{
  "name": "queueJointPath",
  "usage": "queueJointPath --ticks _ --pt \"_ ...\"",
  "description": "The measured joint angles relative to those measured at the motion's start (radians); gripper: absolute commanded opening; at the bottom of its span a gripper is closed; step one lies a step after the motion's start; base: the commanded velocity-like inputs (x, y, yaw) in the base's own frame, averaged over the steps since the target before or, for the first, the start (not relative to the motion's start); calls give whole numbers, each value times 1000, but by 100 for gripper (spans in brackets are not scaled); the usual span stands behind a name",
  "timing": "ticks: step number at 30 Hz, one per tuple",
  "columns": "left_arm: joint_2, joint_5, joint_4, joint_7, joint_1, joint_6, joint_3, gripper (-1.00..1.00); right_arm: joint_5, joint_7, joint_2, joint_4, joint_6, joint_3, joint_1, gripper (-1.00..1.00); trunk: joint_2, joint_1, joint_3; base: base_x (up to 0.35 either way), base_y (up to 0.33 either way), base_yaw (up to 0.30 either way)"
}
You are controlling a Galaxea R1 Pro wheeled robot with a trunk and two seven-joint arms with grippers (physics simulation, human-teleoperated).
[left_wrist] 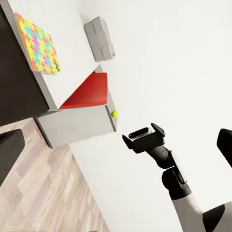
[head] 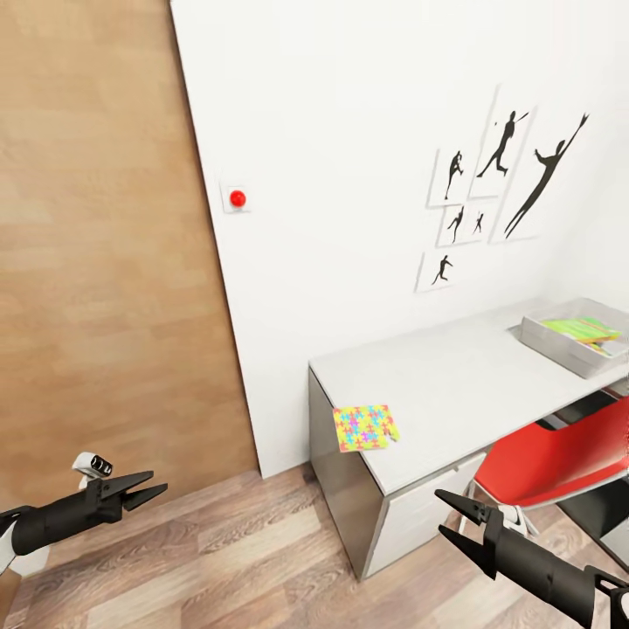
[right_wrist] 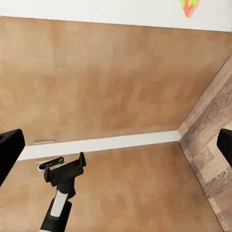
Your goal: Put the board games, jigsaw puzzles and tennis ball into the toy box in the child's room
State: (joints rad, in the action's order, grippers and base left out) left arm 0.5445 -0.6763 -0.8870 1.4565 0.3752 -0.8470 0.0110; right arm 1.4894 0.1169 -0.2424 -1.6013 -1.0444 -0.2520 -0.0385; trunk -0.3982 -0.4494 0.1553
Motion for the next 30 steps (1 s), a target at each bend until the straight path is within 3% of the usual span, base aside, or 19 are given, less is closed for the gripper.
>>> queueJointPath --ticks 20,30 --pt "4 0 -1 5 0 0 0 100 0 0 0 0 0 0 0 100 0 0 -30 6 -48 5" --pt "2 -2 -1 3 0 0 0 100 -11 -3 1 0 0 0 0 100 0 0 -32 176 -70 2"
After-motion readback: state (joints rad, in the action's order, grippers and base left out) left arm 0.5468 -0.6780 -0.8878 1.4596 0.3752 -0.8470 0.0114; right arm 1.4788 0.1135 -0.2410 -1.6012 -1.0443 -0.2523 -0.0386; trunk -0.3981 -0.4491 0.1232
